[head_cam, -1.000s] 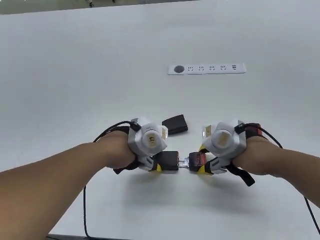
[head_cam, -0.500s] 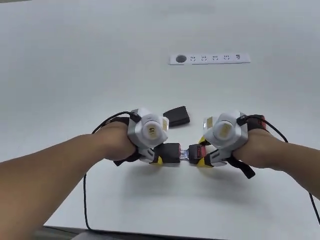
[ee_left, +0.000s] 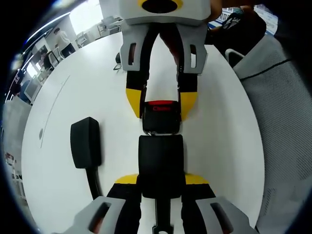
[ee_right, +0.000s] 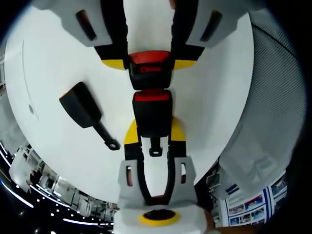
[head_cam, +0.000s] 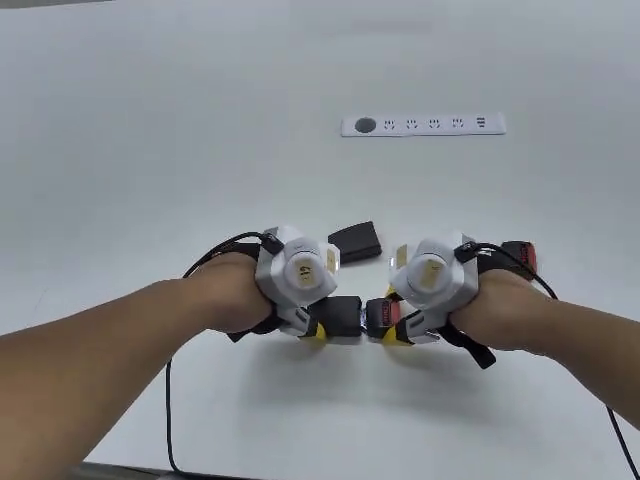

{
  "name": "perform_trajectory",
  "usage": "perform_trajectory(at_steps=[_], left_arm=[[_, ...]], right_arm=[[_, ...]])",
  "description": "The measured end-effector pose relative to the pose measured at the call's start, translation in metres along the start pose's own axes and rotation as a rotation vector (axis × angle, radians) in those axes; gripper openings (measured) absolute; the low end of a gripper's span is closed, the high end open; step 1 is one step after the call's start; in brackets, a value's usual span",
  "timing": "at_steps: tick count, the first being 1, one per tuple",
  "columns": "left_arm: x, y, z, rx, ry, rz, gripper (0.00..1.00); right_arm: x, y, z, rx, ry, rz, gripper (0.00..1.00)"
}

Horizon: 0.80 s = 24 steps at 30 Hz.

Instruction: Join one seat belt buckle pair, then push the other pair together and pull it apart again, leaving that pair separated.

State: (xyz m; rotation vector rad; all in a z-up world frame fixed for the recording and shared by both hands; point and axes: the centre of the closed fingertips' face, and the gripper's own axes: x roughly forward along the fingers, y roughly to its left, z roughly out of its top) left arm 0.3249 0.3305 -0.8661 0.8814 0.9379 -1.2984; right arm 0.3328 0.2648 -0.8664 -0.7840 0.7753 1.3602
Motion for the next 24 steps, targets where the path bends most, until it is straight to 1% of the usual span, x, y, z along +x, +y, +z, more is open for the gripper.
perform_trajectory(at_steps=[1, 3, 8, 9, 10, 11, 12, 13, 14, 15, 16, 18, 24], left_arm=[[0.0002, 0.0010, 0.0016, 0.021, -0.009, 0.002, 0.30], [0.0011, 0.0014, 0.0015, 0.024, -0.011, 0.000, 0.30], [0.0015, 0.0014, 0.0019, 0.018, -0.004, 0.001, 0.31], [0.0013, 0.0015, 0.0016, 0.010, -0.005, 0.003, 0.31], [0.0005, 0.0027, 0.0007, 0.009, -0.024, 0.005, 0.31], [0.0002, 0.0031, 0.0005, -0.015, -0.047, 0.003, 0.30], [-0.0016, 0.0037, -0.0016, -0.010, -0.057, -0.002, 0.30], [-0.0013, 0.0035, -0.0010, -0.006, -0.054, -0.001, 0.30], [-0.0005, 0.0029, 0.0003, 0.002, -0.040, -0.003, 0.30], [-0.0001, 0.0031, 0.0007, 0.004, -0.027, -0.004, 0.30], [-0.0003, 0.0032, 0.0010, 0.009, -0.018, -0.007, 0.30], [-0.0009, 0.0046, -0.0001, 0.001, -0.023, -0.007, 0.30], [-0.0015, 0.0048, 0.0004, 0.000, -0.027, -0.004, 0.30]], right_arm=[[0.0015, -0.0011, -0.0003, -0.010, 0.000, 0.003, 0.33], [0.0021, -0.0025, -0.0014, -0.005, 0.004, 0.003, 0.33], [0.0008, -0.0017, -0.0017, 0.002, 0.008, -0.004, 0.34], [-0.0004, -0.0019, -0.0022, -0.015, 0.013, -0.012, 0.34], [-0.0008, -0.0018, -0.0027, -0.037, 0.010, -0.017, 0.33], [-0.0011, -0.0010, -0.0041, -0.042, 0.010, -0.019, 0.33], [-0.0025, -0.0005, -0.0038, -0.074, 0.008, -0.023, 0.33], [-0.0027, 0.0001, -0.0034, -0.060, 0.012, -0.022, 0.33], [-0.0014, 0.0001, -0.0031, -0.035, 0.017, -0.012, 0.33], [-0.0020, -0.0006, -0.0027, -0.038, 0.016, -0.012, 0.33], [-0.0016, -0.0002, -0.0031, -0.019, 0.012, 0.000, 0.33], [-0.0024, -0.0016, -0.0035, -0.020, 0.003, -0.001, 0.33], [-0.0033, 0.0000, -0.0018, -0.019, 0.001, 0.002, 0.33]])
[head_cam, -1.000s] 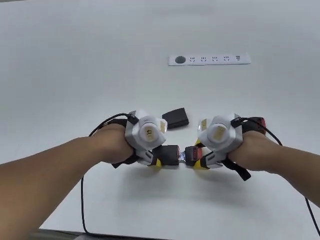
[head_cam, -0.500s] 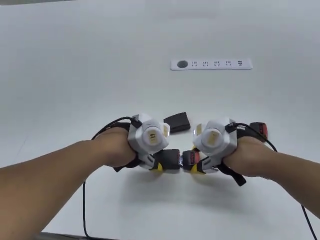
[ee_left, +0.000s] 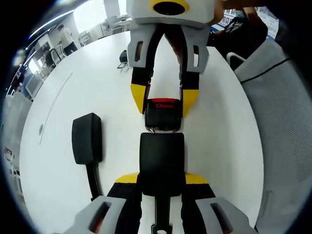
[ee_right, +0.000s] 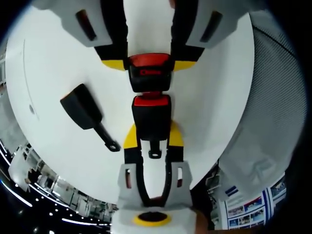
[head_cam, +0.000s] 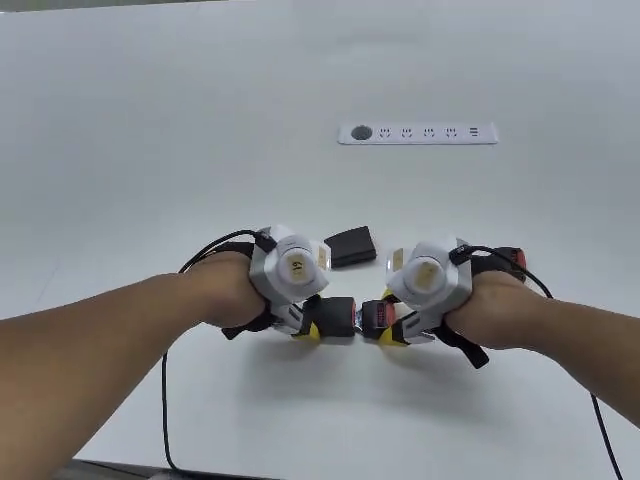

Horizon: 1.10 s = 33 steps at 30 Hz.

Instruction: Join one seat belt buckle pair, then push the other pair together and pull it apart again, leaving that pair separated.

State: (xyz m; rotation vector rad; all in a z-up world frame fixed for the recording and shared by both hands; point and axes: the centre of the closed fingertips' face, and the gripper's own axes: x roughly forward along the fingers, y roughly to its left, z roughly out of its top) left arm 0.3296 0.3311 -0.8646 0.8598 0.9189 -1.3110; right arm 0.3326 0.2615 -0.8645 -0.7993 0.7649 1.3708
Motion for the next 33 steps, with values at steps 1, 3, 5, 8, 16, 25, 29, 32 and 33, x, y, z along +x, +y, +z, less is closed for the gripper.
perform_trajectory(at_steps=[1, 3, 5, 8, 16, 25, 29, 32, 33], left_arm=[[0.000, 0.000, 0.000, 0.002, 0.000, 0.000, 0.30], [0.000, 0.000, 0.000, 0.004, 0.001, 0.001, 0.30], [0.000, 0.000, 0.000, 0.006, 0.004, 0.003, 0.30], [0.000, 0.000, 0.000, 0.000, 0.008, 0.004, 0.31], [0.000, -0.001, 0.000, -0.008, 0.041, -0.005, 0.32], [-0.002, 0.001, -0.003, -0.049, 0.052, 0.019, 0.34], [-0.009, 0.001, -0.005, -0.009, 0.071, 0.039, 0.35], [-0.020, 0.003, 0.000, -0.007, 0.055, 0.053, 0.35], [-0.025, 0.004, 0.002, -0.007, 0.052, 0.059, 0.35]], right_arm=[[0.000, 0.000, 0.000, -0.001, -0.001, 0.000, 0.33], [0.000, 0.000, 0.000, 0.004, -0.002, 0.002, 0.33], [0.000, 0.001, 0.001, 0.010, 0.001, 0.002, 0.34], [0.001, 0.001, 0.001, 0.013, 0.007, 0.001, 0.34], [0.001, 0.002, 0.001, 0.021, 0.021, -0.001, 0.35], [-0.001, 0.002, 0.000, 0.043, 0.029, -0.012, 0.36], [-0.006, 0.003, -0.001, 0.011, 0.035, -0.023, 0.39], [-0.012, 0.004, 0.002, 0.007, 0.023, -0.024, 0.39], [-0.016, 0.002, 0.003, 0.006, 0.016, -0.027, 0.39]])
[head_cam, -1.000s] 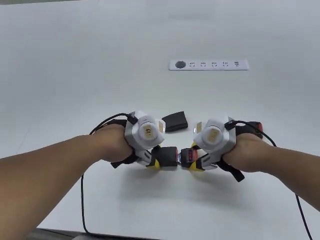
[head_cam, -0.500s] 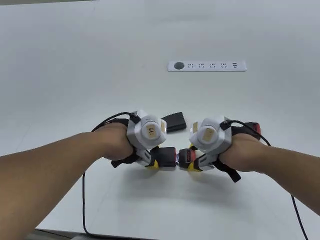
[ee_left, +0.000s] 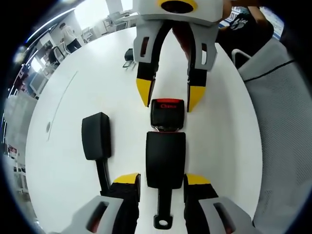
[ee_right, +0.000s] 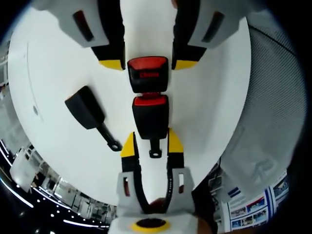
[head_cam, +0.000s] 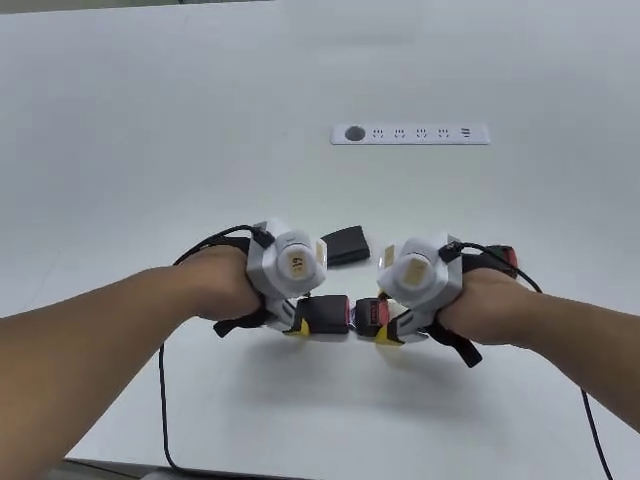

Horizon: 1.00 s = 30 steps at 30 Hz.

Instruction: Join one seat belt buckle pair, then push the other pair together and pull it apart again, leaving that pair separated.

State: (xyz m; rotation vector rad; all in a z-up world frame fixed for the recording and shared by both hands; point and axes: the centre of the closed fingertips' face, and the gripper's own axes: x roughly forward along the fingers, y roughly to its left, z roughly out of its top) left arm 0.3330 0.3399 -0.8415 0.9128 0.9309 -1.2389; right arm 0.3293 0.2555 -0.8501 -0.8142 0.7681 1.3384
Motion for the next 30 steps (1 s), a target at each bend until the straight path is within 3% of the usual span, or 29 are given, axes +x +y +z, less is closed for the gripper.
perform_trajectory(at_steps=[5, 10, 17, 18, 19, 23, 30], left_arm=[[-0.014, 0.011, 0.007, -0.012, -0.028, 0.027, 0.38], [-0.018, 0.035, 0.017, -0.004, -0.041, 0.070, 0.40], [-0.017, 0.067, 0.031, -0.037, -0.046, 0.107, 0.41], [-0.016, 0.070, 0.033, -0.037, -0.044, 0.110, 0.41], [-0.012, 0.080, 0.037, -0.033, -0.040, 0.115, 0.41], [-0.008, 0.096, 0.046, -0.021, -0.035, 0.137, 0.45], [0.005, 0.105, 0.049, -0.004, -0.007, 0.111, 0.48]], right_arm=[[-0.015, -0.008, 0.004, 0.013, -0.036, -0.019, 0.38], [-0.032, -0.025, -0.006, 0.043, -0.055, -0.058, 0.38], [-0.054, -0.057, -0.044, 0.070, -0.022, -0.122, 0.37], [-0.060, -0.061, -0.051, 0.077, -0.013, -0.135, 0.37], [-0.063, -0.065, -0.058, 0.086, -0.008, -0.142, 0.37], [-0.078, -0.083, -0.087, 0.118, 0.022, -0.177, 0.37], [-0.094, -0.104, -0.127, 0.149, 0.065, -0.211, 0.37]])
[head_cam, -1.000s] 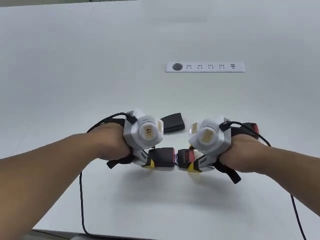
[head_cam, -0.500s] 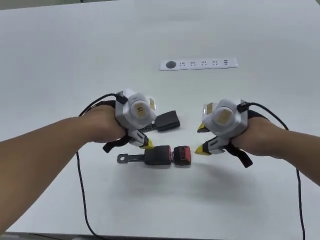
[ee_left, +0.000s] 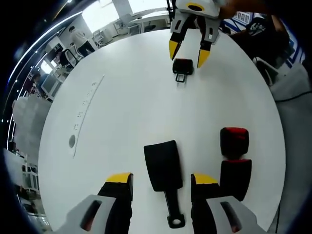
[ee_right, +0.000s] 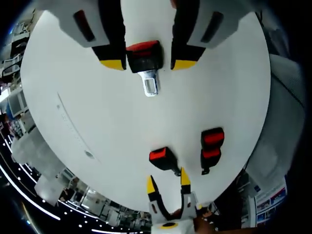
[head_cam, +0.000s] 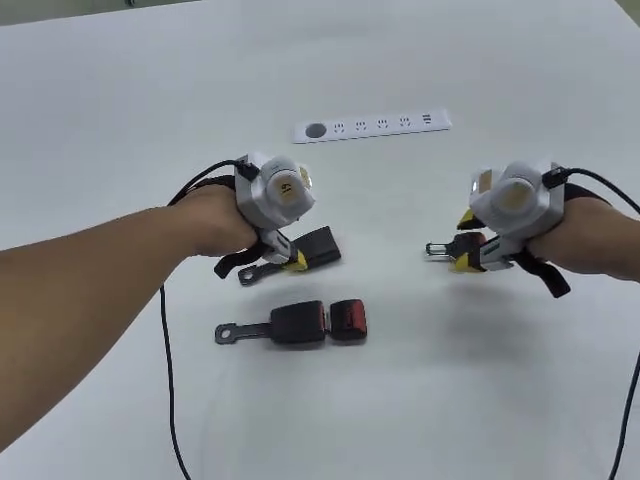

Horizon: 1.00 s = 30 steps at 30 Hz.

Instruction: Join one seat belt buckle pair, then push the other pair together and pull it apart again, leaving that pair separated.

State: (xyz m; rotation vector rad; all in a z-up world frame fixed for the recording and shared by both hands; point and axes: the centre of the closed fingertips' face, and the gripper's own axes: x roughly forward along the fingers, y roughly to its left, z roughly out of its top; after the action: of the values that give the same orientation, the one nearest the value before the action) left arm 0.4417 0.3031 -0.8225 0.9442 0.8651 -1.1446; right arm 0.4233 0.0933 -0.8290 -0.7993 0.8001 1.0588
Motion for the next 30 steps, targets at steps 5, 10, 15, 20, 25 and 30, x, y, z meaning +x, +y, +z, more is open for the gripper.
perform_trajectory(at_steps=[5, 10, 15, 20, 25, 30], left_arm=[[0.013, -0.005, -0.006, 0.024, 0.034, -0.042, 0.50], [0.024, -0.012, -0.006, 0.047, 0.041, -0.093, 0.47], [0.028, -0.010, -0.004, 0.078, 0.040, -0.102, 0.35], [0.033, -0.011, -0.006, 0.130, 0.072, -0.106, 0.33], [0.034, -0.008, -0.007, 0.138, 0.091, -0.108, 0.32], [0.034, -0.009, -0.007, 0.117, 0.098, -0.104, 0.32]], right_arm=[[0.005, -0.003, -0.015, -0.005, 0.028, 0.022, 0.37], [0.011, -0.002, -0.024, -0.011, 0.047, 0.054, 0.37], [0.015, 0.000, -0.028, -0.016, 0.052, 0.082, 0.36], [0.017, 0.001, -0.027, -0.016, 0.044, 0.107, 0.36], [0.018, -0.001, -0.027, -0.006, 0.044, 0.131, 0.35], [0.021, 0.006, -0.018, -0.013, 0.052, 0.127, 0.35]])
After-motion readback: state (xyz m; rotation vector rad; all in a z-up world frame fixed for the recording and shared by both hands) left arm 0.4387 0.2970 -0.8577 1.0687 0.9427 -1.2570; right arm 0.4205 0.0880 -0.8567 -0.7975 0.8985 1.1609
